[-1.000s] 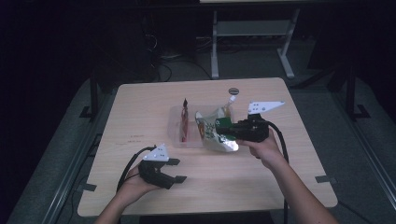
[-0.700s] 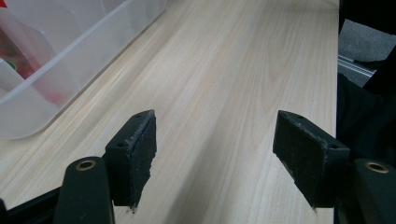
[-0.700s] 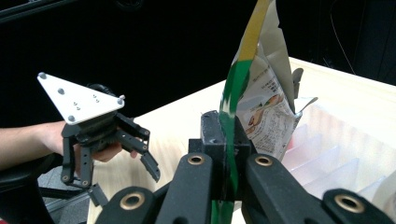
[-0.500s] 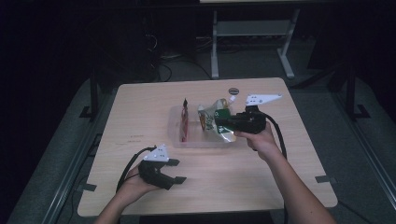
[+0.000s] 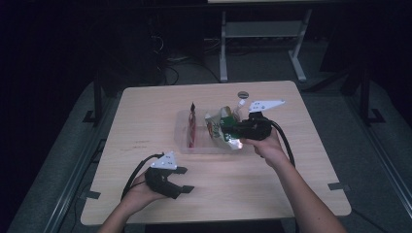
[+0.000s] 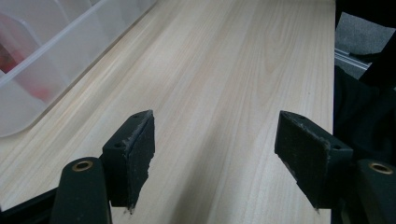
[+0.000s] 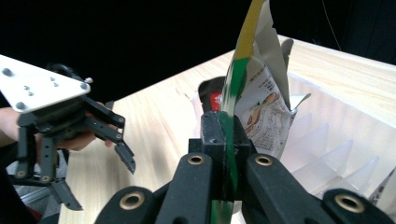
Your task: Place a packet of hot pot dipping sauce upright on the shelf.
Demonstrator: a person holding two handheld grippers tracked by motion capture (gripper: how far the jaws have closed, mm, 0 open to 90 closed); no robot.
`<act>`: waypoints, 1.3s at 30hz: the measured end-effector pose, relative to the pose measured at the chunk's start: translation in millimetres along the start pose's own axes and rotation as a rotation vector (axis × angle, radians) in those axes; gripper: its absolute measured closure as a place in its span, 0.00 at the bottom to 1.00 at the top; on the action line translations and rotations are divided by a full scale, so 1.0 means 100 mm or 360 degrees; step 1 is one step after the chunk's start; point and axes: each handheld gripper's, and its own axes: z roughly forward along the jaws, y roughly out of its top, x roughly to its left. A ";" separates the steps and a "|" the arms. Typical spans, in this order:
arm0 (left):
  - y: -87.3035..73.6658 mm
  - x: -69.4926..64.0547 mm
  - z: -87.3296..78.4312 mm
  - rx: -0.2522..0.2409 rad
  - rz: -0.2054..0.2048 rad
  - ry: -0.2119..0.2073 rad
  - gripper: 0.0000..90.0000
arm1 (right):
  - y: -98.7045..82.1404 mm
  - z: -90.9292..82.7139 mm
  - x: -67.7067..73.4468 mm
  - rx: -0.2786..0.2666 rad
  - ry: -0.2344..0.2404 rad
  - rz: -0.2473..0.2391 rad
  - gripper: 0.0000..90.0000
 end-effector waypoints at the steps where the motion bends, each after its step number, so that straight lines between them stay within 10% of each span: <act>1: 0.00 0.00 0.00 0.0000 0.0000 0.0000 0.31 | -0.01 0.01 0.00 0.0005 0.0000 0.0007 1.00; 39: 0.00 -0.04 0.12 0.0079 0.0034 -0.0056 0.31 | 0.04 0.31 -0.08 0.0151 -0.0233 -0.0072 1.00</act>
